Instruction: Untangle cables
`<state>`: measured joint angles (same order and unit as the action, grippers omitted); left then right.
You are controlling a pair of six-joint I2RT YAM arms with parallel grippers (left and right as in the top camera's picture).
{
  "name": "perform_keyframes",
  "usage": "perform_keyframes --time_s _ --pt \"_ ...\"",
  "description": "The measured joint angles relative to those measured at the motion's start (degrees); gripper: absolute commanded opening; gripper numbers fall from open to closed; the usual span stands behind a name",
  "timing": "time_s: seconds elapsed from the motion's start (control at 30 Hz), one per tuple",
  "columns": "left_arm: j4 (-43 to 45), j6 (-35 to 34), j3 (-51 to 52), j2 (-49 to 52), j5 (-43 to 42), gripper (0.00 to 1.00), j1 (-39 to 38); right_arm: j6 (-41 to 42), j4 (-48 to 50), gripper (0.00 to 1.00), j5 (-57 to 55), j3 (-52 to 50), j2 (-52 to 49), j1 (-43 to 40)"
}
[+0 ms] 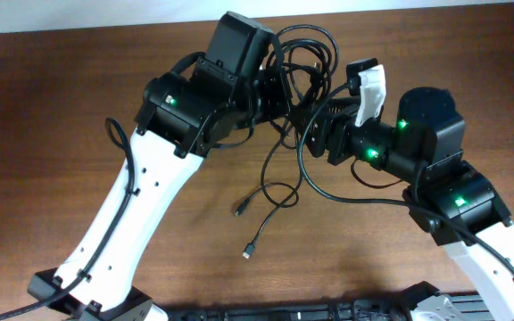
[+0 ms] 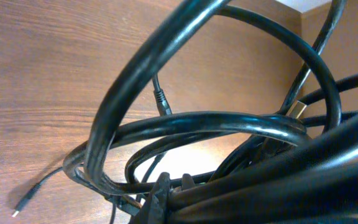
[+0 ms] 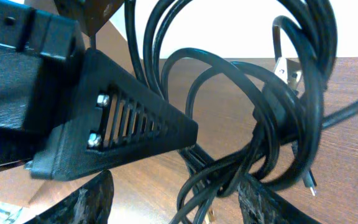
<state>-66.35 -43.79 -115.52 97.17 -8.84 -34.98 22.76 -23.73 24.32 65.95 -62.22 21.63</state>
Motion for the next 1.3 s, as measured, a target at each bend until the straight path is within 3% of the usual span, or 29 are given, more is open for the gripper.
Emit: perform_keyframes --time_s 0.33,0.4,0.6,0.9,0.97,1.03,1.3 --pt "1.99 3.08 0.00 0.00 -7.21 0.00 0.00 0.04 -0.66 0.63 0.24 0.00 -0.22 -5.90" --pt "2.56 3.93 0.00 0.02 -8.17 0.00 0.00 0.04 -0.66 0.55 0.92 0.00 -0.22 -6.03" --pt "2.82 4.90 0.00 0.00 -8.79 0.00 0.00 0.57 -0.72 0.50 1.31 0.00 -0.48 -6.19" --pt "5.53 6.75 0.00 0.02 -8.52 0.00 -1.88 0.83 -1.38 0.33 1.36 0.00 -0.74 -6.56" --pt "5.55 7.19 0.00 0.02 -8.55 0.00 -1.99 0.68 -1.53 0.25 1.20 0.00 -0.83 -6.56" --pt "5.60 7.58 0.00 0.02 -8.63 0.00 -2.19 0.61 -1.55 0.05 0.98 0.00 -0.94 -6.56" --pt "5.57 8.24 0.00 0.02 -4.09 0.00 -2.86 0.76 -2.69 0.04 0.50 0.00 -1.11 -6.64"
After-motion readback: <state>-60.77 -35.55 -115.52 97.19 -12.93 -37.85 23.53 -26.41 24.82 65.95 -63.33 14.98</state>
